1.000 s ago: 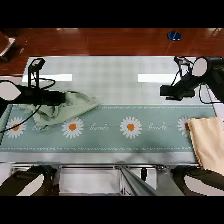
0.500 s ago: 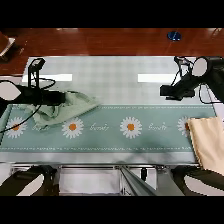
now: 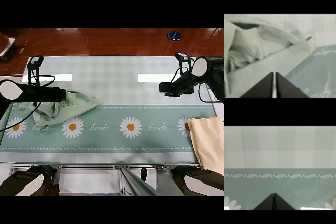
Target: Fold the shirts.
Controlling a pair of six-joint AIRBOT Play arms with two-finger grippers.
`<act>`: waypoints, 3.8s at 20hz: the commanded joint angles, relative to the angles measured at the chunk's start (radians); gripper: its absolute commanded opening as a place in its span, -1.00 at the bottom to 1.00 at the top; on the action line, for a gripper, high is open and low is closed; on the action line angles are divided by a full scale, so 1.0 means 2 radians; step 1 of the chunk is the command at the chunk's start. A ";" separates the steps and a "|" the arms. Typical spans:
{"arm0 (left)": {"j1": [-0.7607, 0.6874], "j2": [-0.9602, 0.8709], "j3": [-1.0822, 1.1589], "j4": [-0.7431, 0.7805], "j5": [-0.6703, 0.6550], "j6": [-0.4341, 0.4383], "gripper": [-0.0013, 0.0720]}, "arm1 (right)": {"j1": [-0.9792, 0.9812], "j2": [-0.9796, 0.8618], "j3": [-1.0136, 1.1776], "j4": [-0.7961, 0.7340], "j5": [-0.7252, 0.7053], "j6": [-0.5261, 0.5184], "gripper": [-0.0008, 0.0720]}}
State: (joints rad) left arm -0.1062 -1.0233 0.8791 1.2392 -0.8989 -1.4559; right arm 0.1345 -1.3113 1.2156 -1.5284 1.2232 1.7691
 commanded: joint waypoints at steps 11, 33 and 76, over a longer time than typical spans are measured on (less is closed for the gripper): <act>0.121 -0.075 0.027 0.212 0.080 -0.109 0.42 | 0.000 0.000 -0.011 -0.019 0.010 -0.026 0.16; 0.080 -0.030 0.217 -0.274 0.010 0.065 -0.90 | 0.000 0.179 -0.021 -0.013 -0.023 -0.023 0.15; 0.238 0.176 -0.342 -0.437 -0.199 0.197 0.42 | -0.250 0.271 -0.371 0.205 -0.040 -0.130 0.15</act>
State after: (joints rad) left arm 0.4103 -0.6617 0.2764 0.5064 -1.3308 -1.1599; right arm -0.3943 -0.7609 0.5758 -1.2724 1.1561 1.5795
